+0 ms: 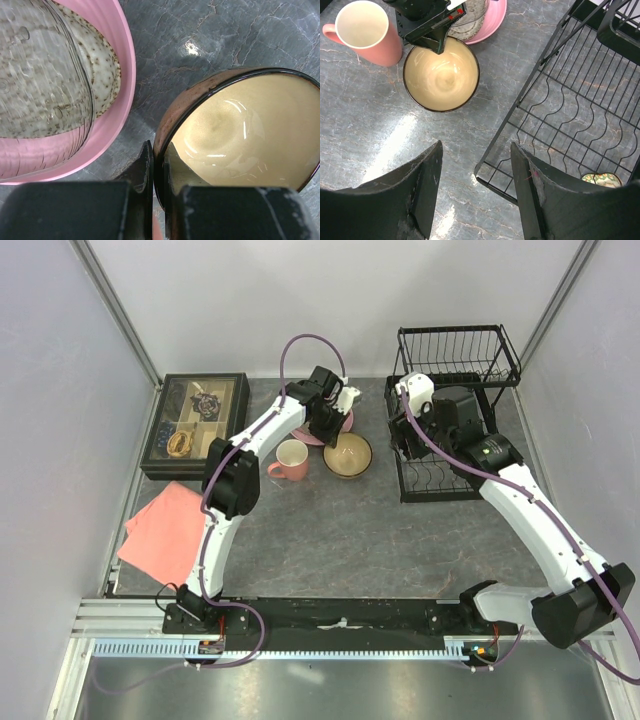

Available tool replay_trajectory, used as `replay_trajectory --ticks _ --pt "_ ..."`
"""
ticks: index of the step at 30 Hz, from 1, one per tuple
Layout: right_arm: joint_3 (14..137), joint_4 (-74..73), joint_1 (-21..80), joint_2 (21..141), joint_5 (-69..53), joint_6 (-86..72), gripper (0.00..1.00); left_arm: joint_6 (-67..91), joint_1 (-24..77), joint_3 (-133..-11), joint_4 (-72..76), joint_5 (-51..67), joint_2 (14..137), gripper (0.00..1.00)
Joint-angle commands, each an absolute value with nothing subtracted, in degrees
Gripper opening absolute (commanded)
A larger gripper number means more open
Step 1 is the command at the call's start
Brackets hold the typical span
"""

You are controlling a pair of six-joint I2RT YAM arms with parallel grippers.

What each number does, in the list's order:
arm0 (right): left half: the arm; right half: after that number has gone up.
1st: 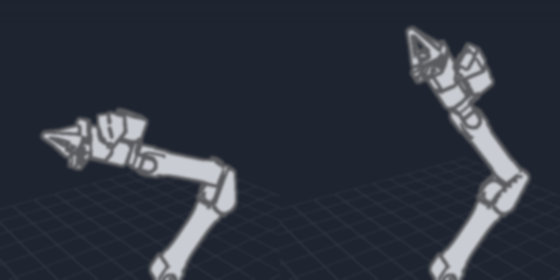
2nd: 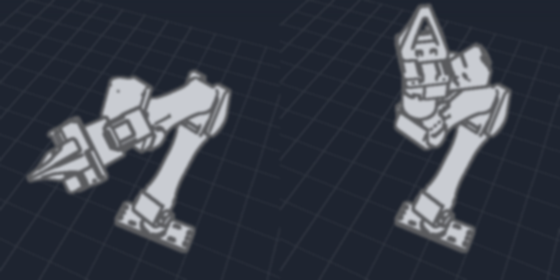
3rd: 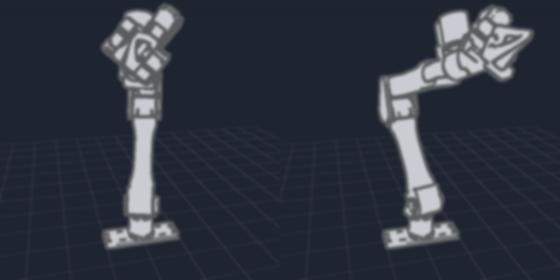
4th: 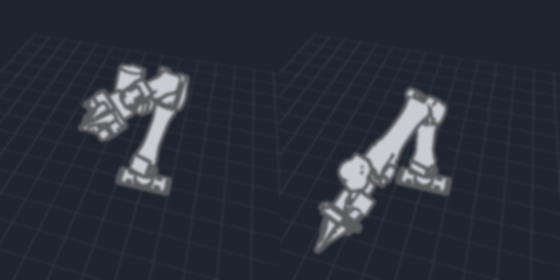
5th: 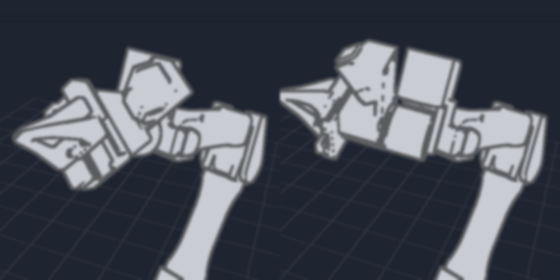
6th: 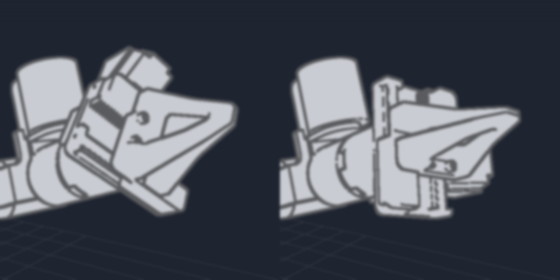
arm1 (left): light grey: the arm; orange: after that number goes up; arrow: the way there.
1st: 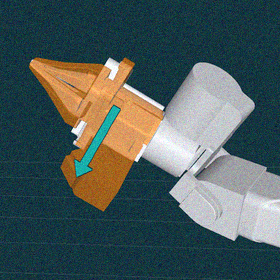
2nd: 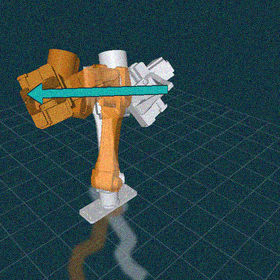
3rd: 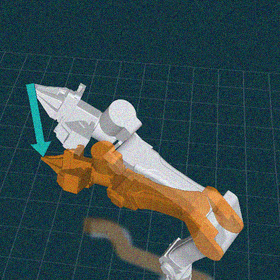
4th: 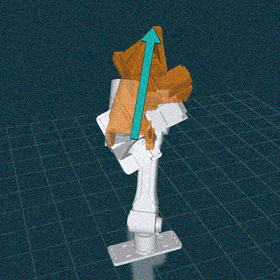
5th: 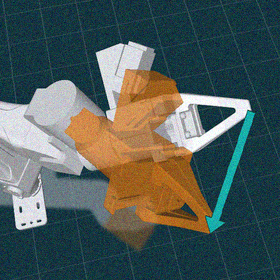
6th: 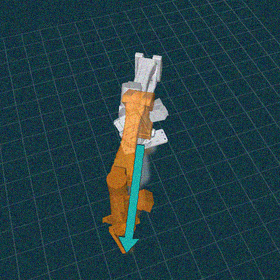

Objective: Unload the mixed dishes from the dish rack
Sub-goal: Place the bowl at the center of the board.

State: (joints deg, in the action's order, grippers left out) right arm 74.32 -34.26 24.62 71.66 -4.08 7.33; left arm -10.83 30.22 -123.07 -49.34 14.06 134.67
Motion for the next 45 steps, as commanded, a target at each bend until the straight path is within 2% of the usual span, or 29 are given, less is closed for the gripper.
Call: replay_trajectory --ticks 1,19,31,38,45 --pt "73.39 -32.78 24.26 69.79 -4.13 7.73 0.64 -11.95 30.15 -126.74 -47.29 17.67 134.82 0.02" --pt "72.33 -32.43 23.64 69.26 -4.39 7.82 0.65 -11.87 30.06 -125.33 -46.67 16.70 135.62 0.02" --pt "72.33 -32.43 22.76 68.82 -3.34 7.82 0.66 -12.22 29.62 -123.49 -46.67 15.73 134.21 0.18" --pt "72.16 -32.43 22.59 68.56 -3.52 7.73 0.66 -12.04 29.62 -122.78 -46.58 15.38 133.77 0.32" --pt "72.16 -32.43 22.32 68.38 -3.60 7.65 0.66 -12.04 29.53 -121.90 -46.14 14.59 132.72 0.40"
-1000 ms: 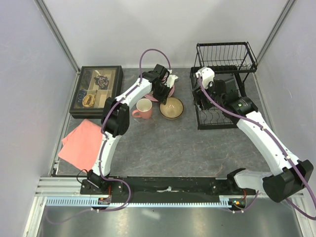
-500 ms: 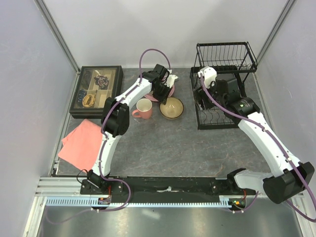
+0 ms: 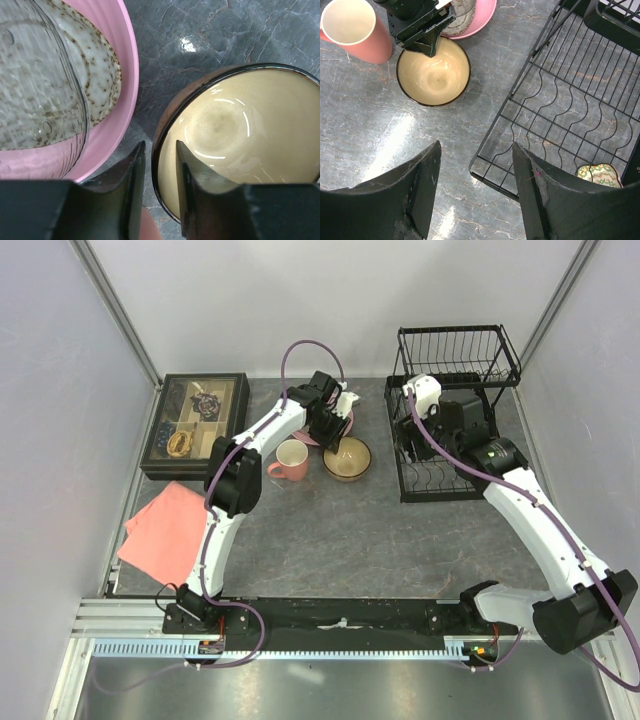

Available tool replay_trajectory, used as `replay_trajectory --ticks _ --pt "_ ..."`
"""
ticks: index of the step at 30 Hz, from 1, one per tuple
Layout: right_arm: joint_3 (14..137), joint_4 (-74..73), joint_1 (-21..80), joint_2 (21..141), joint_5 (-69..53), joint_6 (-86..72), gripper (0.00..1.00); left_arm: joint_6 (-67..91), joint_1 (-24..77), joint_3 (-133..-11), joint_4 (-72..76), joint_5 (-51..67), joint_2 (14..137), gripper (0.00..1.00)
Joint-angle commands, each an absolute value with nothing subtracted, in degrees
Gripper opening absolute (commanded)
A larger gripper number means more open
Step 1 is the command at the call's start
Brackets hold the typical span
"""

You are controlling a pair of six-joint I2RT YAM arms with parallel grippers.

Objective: Unload the mixed dishes from the dish rack
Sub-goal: Place the bowl at the center of the board.

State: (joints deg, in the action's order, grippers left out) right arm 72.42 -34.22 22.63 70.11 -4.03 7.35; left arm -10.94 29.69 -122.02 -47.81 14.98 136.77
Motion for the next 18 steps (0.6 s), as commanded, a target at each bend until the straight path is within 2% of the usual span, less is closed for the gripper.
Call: replay_trajectory --ticks 1,7,11,18 --pt "72.16 -32.43 22.24 68.29 -3.34 7.73 0.66 -12.13 29.53 -121.90 -46.14 14.50 132.54 0.41" --pt "72.16 -32.43 21.97 69.08 3.07 8.17 0.67 -11.78 29.27 -121.82 -45.79 14.68 129.99 0.55" --pt "71.89 -32.17 21.36 69.26 3.78 8.26 0.67 -11.60 29.27 -121.55 -45.53 15.03 128.24 0.58" --pt "71.28 -31.55 18.81 70.83 12.03 9.75 0.68 -10.90 29.09 -120.06 -44.83 15.91 124.55 0.60"
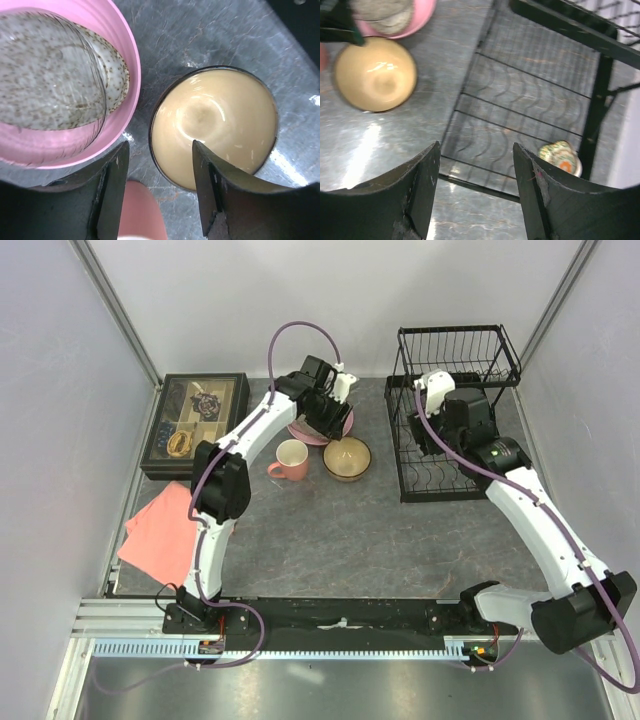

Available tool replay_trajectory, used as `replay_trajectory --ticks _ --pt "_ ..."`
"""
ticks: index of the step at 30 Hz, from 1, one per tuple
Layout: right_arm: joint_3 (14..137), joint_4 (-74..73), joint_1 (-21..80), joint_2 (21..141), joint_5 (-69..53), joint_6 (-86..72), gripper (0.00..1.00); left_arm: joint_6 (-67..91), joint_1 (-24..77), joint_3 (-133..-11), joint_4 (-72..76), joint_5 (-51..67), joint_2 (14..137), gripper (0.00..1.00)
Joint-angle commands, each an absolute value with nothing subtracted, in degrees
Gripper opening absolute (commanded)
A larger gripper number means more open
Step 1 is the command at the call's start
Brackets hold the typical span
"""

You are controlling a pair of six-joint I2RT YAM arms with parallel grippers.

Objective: Unload the mixed dishes from the dish rack
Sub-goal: Place the bowl at the center of the board, then pick up the bowl from the dish rack.

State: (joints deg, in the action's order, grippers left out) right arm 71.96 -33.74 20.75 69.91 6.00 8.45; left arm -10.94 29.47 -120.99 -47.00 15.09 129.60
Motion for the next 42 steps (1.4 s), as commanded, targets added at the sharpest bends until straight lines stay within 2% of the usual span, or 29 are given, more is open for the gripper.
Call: replay_trajectory --ticks 1,11,20,27,42 --pt "71.02 -31.29 18.29 71.45 13.61 10.36 0.68 -10.81 29.09 -119.62 -44.56 16.26 123.24 0.61" --pt "68.91 -27.25 8.62 80.24 21.78 15.63 0.68 -9.14 28.92 -104.88 -38.15 20.39 111.10 0.66" --pt "64.95 -22.24 8.26 83.84 34.45 22.23 0.66 -10.72 28.92 -91.33 -31.64 20.83 101.52 0.68" --pt "62.32 -17.50 8.09 87.53 41.92 26.01 0.63 -11.07 28.48 -86.23 -28.92 22.50 98.70 0.68" --pt "59.68 -14.07 5.63 93.95 44.56 25.93 0.53 -13.27 26.63 -81.12 -26.19 23.64 97.38 0.68"
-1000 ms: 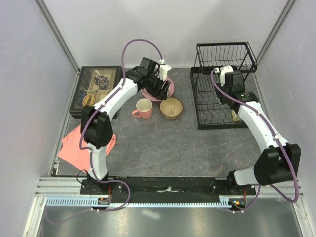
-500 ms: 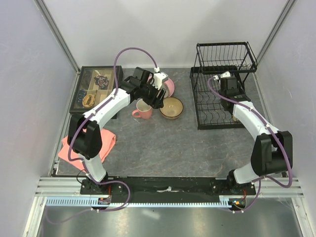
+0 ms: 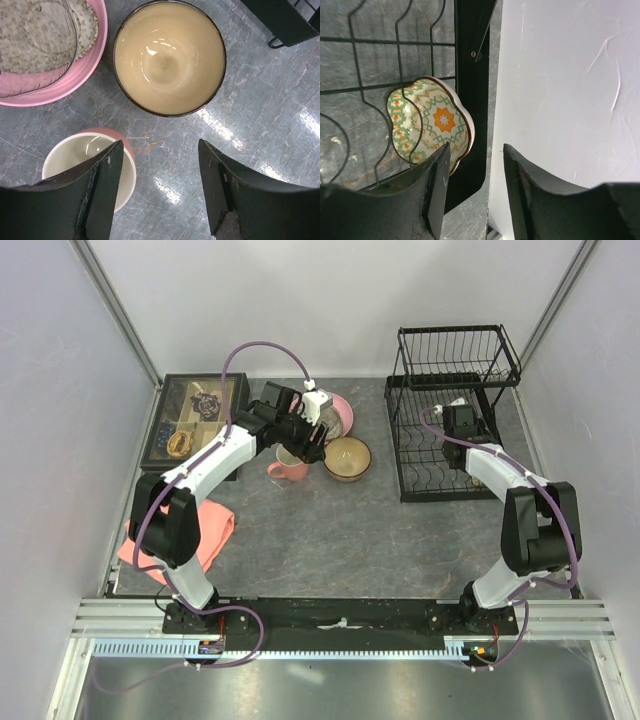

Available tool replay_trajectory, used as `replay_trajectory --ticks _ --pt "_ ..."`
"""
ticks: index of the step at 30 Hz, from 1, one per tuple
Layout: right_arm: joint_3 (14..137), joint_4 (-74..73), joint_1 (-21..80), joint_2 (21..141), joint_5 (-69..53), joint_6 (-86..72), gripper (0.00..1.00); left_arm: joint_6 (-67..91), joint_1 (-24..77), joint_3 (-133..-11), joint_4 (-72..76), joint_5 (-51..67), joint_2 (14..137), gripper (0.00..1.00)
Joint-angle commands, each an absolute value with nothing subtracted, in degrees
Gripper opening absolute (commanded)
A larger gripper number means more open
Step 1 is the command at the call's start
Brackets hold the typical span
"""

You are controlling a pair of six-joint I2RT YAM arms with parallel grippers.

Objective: Unload the mixed dishes from the dish rack
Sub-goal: Pick up the bowl from the dish rack.

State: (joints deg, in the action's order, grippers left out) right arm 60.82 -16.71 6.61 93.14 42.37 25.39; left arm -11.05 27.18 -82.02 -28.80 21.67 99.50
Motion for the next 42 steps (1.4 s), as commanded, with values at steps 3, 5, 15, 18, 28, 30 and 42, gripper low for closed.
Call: replay_trajectory --ticks 3,5,15,18,28,30,42 --pt "59.15 -13.71 4.92 94.57 44.30 25.93 0.53 -13.36 26.37 -80.77 -26.19 23.73 97.47 0.68" --pt "58.98 -13.45 4.49 94.92 44.12 25.93 0.52 -13.36 26.28 -80.77 -26.10 23.91 97.47 0.68" --pt "58.89 -10.81 2.90 98.78 43.42 25.84 0.50 -13.27 26.02 -80.33 -26.10 23.99 98.09 0.68" --pt "59.33 -10.46 2.90 100.01 43.42 25.84 0.47 -13.18 25.93 -80.33 -26.10 23.99 98.26 0.68" --pt "59.06 -8.53 2.90 100.90 45.35 26.89 0.28 -13.10 25.75 -79.89 -25.75 24.52 98.61 0.68" --pt "59.06 -8.17 2.90 100.81 45.70 27.16 0.26 -13.10 25.75 -79.72 -25.66 24.52 98.70 0.68" --pt "60.21 -8.17 2.90 99.14 48.07 28.39 0.02 -13.10 25.75 -79.28 -25.40 24.87 99.05 0.68"
